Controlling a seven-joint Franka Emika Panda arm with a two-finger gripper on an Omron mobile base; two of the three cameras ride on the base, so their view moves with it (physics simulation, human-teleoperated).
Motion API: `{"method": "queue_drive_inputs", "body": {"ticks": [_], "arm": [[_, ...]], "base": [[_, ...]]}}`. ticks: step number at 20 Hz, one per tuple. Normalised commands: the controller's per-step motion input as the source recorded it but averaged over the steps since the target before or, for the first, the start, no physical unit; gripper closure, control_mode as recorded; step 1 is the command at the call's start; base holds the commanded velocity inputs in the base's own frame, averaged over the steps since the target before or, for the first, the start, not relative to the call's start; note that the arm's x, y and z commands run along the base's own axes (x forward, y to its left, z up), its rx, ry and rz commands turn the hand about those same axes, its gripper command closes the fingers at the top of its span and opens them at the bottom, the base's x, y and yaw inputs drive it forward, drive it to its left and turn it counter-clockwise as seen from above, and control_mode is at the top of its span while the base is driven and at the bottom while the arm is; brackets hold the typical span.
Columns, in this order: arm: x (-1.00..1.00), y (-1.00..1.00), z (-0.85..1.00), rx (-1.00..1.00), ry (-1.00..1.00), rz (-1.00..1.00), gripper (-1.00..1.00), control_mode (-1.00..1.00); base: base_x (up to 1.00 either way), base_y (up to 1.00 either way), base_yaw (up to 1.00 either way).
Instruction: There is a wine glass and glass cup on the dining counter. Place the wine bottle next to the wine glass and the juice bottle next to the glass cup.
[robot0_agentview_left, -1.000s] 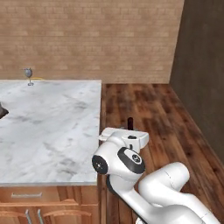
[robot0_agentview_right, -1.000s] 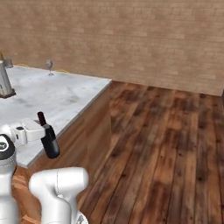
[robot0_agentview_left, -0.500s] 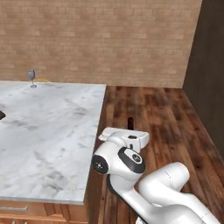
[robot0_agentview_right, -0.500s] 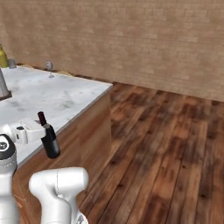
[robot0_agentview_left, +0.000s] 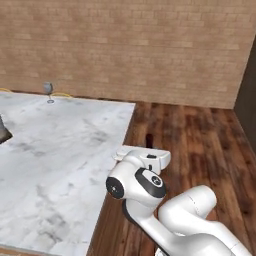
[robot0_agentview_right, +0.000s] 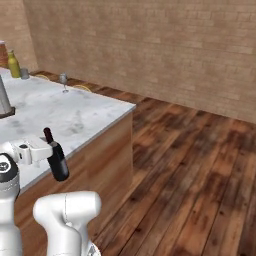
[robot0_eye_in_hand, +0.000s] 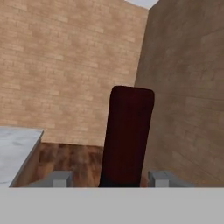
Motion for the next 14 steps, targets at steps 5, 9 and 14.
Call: {"method": "queue_drive_inputs", "body": {"ticks": [5, 9, 14], "arm": [[0.00, 0.00, 0.00, 0.00, 0.00, 0.00, 1.00, 1.00], [0.00, 0.00, 0.00, 0.00, 0.00, 0.00, 1.00, 1.00], [0.00, 0.00, 0.00, 0.00, 0.00, 0.00, 1.00, 1.00]], "base": [[0.54, -0.48, 0.16], [0.59, -0.55, 0.04], [0.59, -0.56, 0.02]]}}
